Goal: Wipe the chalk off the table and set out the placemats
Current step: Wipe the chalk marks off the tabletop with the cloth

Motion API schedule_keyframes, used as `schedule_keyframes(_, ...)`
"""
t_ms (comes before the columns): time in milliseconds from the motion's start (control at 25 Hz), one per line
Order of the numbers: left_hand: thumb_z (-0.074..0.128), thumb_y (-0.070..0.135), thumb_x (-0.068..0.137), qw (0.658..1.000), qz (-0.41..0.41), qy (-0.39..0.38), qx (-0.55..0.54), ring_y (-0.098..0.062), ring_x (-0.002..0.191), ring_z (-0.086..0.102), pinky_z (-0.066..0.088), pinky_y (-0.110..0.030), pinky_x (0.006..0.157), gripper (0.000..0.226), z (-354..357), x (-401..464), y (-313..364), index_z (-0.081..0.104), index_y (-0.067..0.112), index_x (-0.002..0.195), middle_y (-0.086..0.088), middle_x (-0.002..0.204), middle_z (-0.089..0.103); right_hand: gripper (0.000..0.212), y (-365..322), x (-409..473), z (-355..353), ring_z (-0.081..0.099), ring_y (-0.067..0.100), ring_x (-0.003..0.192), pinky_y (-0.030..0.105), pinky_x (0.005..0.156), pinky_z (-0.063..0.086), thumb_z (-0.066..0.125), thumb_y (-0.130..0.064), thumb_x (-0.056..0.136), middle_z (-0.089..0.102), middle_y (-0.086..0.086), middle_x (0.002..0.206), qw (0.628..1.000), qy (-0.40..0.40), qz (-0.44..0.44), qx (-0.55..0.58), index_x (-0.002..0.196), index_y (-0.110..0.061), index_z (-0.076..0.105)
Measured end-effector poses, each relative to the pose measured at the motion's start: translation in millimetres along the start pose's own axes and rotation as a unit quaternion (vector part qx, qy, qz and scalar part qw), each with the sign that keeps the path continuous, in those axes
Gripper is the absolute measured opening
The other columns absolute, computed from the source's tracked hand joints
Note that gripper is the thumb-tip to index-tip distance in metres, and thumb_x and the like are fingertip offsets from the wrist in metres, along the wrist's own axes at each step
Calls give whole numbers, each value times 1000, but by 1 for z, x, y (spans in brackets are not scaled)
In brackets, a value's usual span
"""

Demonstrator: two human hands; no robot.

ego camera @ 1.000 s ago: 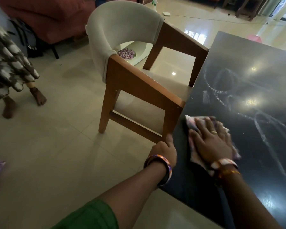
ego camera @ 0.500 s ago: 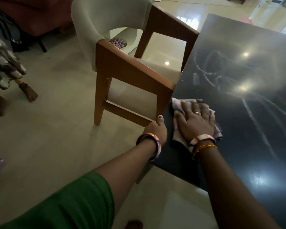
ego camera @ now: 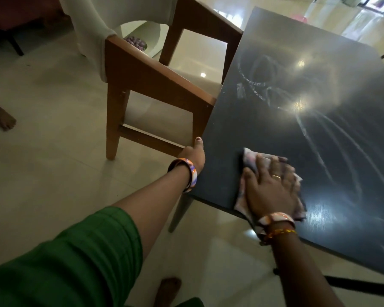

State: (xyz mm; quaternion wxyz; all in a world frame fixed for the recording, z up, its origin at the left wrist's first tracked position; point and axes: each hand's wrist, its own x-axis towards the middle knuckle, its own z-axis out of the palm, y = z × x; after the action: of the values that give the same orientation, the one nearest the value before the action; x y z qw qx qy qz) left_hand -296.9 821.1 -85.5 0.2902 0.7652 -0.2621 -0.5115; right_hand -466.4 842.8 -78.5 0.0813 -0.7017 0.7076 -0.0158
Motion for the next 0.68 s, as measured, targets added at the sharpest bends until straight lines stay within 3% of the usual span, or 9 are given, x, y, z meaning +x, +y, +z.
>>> schedule_keyframes(160, 20, 53, 97, 1000, 3, -13, -21, -31, 114, 52, 39, -43, 102, 64, -3, -4, -3, 47, 3, 129, -16, 126, 54, 59, -35, 24, 11, -7, 26, 146, 44, 116, -7, 12, -63, 92, -1, -6, 160, 986, -34, -160, -17, 148, -45, 9)
schedule_keyframes(360, 19, 52, 98, 1000, -5, -12, -8, -30, 118, 49, 37, -40, 99, 64, -4, -2, 0, 43, 4, 133, -13, 132, 50, 56, -33, 78, -2, -5, 31, 146, 49, 117, -5, 24, -57, 97, 4, -2, 161, 999, -29, -36, 29, 149, -40, 14)
schedule_keyframes(560, 18, 47, 100, 1000, 4, 2, 14, -32, 124, 45, 34, -34, 99, 63, -1, 1, 2, 42, -1, 134, -17, 137, 46, 56, -61, 95, 5, -7, 30, 146, 47, 117, -6, 22, -57, 97, -1, -3, 160, 992, -31, -125, -6, 149, -42, 9)
schedule_keyframes(680, 17, 48, 99, 1000, 1, 0, 20, -31, 121, 47, 35, -34, 93, 63, -2, 1, 2, 41, 1, 134, -15, 135, 48, 56, -84, 140, -3, -7, 31, 146, 50, 117, -4, 22, -57, 97, 1, -2, 161, 993, -50, -106, 23, 150, -41, 10)
